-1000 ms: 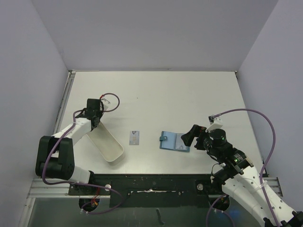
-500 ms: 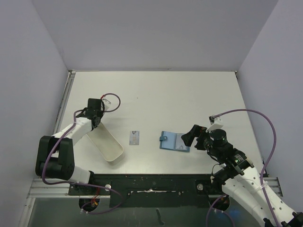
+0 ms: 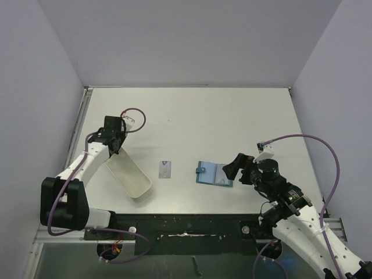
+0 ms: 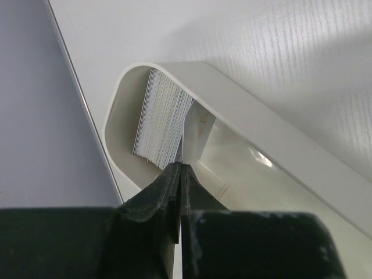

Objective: Put the credit cards into the card holder
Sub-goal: Pick up the credit card from the storage box, then pick up the credit card from the center of the board.

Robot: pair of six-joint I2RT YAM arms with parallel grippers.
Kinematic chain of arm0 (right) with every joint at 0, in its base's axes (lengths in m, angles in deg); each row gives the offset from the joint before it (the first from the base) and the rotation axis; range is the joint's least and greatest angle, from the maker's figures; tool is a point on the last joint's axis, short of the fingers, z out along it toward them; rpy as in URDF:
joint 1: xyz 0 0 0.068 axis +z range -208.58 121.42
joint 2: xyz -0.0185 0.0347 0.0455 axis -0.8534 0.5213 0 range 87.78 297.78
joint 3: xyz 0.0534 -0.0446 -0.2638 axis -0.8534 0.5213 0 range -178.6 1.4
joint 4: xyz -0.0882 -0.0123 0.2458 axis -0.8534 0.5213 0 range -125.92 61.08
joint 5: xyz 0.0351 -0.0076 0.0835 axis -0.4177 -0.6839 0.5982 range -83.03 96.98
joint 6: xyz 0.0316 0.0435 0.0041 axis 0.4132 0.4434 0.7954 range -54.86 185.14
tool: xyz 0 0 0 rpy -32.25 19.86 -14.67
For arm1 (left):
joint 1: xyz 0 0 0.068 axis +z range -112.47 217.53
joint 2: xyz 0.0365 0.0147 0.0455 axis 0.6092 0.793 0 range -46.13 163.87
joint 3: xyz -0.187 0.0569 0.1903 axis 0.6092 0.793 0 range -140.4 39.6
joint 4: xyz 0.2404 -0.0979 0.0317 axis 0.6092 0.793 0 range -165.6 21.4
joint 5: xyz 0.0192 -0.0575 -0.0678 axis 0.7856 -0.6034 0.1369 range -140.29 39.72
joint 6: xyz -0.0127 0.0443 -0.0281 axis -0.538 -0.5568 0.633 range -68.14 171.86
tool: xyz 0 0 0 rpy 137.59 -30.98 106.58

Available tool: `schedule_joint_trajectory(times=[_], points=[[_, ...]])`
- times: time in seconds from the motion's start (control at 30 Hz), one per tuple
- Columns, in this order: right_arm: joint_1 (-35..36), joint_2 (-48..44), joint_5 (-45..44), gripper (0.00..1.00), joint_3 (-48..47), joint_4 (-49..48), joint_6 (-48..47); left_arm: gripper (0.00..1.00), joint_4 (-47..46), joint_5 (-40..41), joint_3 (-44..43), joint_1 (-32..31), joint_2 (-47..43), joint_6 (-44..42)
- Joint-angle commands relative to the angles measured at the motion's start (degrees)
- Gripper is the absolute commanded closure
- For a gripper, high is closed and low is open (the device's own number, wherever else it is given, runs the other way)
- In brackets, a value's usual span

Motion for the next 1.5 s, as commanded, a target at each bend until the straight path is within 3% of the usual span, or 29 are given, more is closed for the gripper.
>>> schedule_joint_trajectory(times=[0.0, 0.3, 0.53, 0.83, 0.97, 1.2, 1.47], points=[[0.2, -0.4, -0.4, 0.02, -1.4, -0.8, 0.3, 1.0, 4.6, -2.9, -4.5, 0.0, -5.0, 5.4], [0.2, -0.5, 0.2, 0.02, -1.4, -0.5, 1.4, 1.0, 10.1, -7.7, -9.5, 0.1, -12.4, 13.9], [0.3, 0.7, 1.5, 0.01, -1.5, -1.7, 2.1, 1.0, 9.6, -19.2, -12.7, 0.1, -15.5, 26.8], [0.4, 6.6, 4.6, 0.04, -1.6, -6.0, 4.0, 1.0, 0.6, -38.7, -10.5, 0.1, -15.2, 39.1], [0.8, 9.4, 5.4, 0.05, -1.9, -8.3, 4.6, 1.0, -4.3, -43.6, -7.6, 0.1, -13.7, 43.3], [4.2, 16.0, 4.8, 0.07, -2.7, -12.4, 6.3, 1.0, -1.8, -46.0, -8.8, 0.3, -5.5, 44.3], [15.4, 27.8, -2.8, 0.09, -8.3, -16.3, 7.6, 1.0, 0.3, -48.9, -7.3, 2.2, 4.2, 40.2]])
